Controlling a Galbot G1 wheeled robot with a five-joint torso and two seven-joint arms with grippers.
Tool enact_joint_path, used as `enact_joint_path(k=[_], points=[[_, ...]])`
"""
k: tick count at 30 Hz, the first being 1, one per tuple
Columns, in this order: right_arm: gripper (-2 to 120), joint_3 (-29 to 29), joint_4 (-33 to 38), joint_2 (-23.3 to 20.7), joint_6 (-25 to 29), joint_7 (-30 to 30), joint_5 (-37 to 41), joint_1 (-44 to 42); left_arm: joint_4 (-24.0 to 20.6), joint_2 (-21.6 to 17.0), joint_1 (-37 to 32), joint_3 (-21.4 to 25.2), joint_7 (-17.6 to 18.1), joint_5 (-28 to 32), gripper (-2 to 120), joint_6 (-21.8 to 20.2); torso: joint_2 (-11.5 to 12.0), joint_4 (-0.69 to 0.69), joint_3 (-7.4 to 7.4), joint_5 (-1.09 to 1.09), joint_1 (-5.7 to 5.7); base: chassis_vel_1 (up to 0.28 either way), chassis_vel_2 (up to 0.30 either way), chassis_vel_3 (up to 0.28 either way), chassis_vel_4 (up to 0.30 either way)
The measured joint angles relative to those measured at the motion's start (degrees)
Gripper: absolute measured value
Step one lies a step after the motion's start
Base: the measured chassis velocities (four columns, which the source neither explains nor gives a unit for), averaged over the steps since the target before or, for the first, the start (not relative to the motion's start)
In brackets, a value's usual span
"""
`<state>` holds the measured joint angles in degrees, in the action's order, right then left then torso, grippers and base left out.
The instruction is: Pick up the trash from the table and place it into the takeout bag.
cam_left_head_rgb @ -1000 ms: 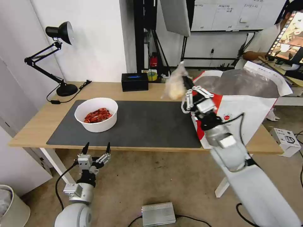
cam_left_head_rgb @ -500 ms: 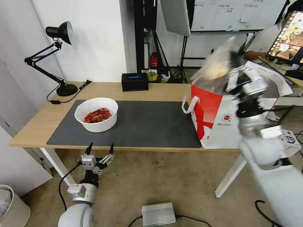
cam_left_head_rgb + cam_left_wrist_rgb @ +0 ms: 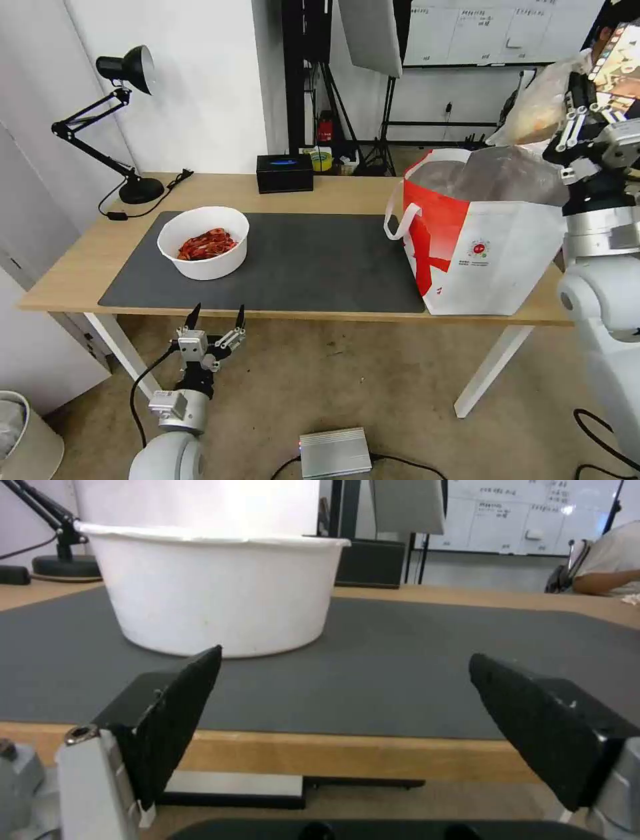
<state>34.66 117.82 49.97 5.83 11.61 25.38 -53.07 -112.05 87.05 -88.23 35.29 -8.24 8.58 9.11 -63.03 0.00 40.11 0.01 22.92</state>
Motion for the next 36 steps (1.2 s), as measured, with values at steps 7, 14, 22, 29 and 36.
enact_joint_path(k=[7,14,22,29,36], points=[[0,-0.1,1.32,-1.15,-8.29,4.21,7.75,0.69,0.28,-0.03,-0.04,0.22,-0.03,0.04,100,0.29,0.0,0.0,0.0,-0.01,0.0,0.0,0.0,0.0,0.0],[0,-0.8,-0.07,-3.63,-23.35,14.17,22.86,3.49,0.26,-0.16,0.19,-0.06,-0.11,0.34,100,0.33,0.0,0.0,0.0,0.0,0.0,0.0,0.0,0.0,0.0],[0,-1.3,1.43,-4.04,-29.61,24.97,39.02,4.96,0.01,-0.69,0.44,-0.09,-0.12,0.54,100,0.33,0.0,0.0,0.0,-0.01,0.0,0.0,0.0,0.0,0.0],[0,-1.51,1.65,-3.39,-30.42,33.83,50.99,6.83,-0.47,-0.8,0.47,-0.2,-0.12,0.58,100,0.22,0.0,0.0,0.0,-0.01,0.0,0.0,0.0,0.0,0.0],[2,-1.1,0.85,-2.93,-30.53,38.5,59.03,9.11,-0.79,-0.69,0.38,-0.56,-0.13,0.51,100,0.16,0.0,0.0,0.0,-0.01,0.0,0.0,0.0,0.0,0.0]])
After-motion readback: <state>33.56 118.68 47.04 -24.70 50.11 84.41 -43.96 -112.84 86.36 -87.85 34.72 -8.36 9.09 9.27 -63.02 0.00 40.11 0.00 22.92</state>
